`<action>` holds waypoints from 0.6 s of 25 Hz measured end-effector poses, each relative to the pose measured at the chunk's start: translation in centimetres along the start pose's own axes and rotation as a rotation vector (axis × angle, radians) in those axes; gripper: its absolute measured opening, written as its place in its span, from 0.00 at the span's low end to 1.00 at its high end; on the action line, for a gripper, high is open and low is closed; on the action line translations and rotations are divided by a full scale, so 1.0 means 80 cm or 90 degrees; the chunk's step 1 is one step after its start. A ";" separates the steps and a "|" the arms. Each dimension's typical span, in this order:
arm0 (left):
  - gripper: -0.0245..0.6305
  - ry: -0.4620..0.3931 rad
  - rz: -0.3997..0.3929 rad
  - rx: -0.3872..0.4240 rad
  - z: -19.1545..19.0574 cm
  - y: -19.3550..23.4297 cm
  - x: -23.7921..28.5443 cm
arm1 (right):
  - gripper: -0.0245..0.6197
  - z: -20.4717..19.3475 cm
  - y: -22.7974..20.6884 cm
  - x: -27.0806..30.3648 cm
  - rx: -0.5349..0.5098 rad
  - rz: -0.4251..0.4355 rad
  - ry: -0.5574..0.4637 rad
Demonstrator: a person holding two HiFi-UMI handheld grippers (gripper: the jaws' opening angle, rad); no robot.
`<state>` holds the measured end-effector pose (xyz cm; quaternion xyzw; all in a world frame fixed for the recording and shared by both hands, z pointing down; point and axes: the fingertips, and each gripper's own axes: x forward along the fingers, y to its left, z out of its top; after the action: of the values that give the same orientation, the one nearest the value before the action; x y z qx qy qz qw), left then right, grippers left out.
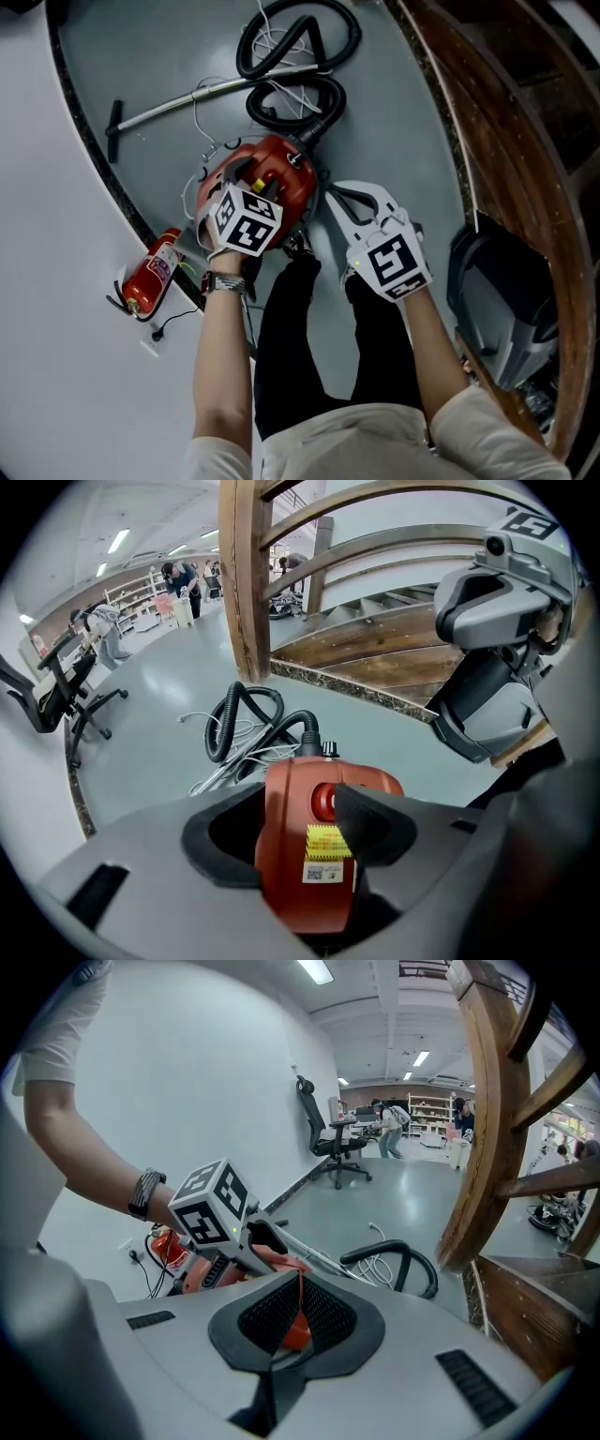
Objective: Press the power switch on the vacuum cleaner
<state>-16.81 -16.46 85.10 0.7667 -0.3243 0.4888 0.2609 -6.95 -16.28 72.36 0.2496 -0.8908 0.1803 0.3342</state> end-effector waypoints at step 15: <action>0.39 0.016 -0.009 -0.019 0.000 0.002 0.001 | 0.09 0.020 -0.005 -0.003 0.074 0.011 -0.051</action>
<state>-16.90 -16.57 85.22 0.7589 -0.3229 0.4913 0.2801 -7.37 -17.32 71.08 0.2677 -0.8937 0.2243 0.2815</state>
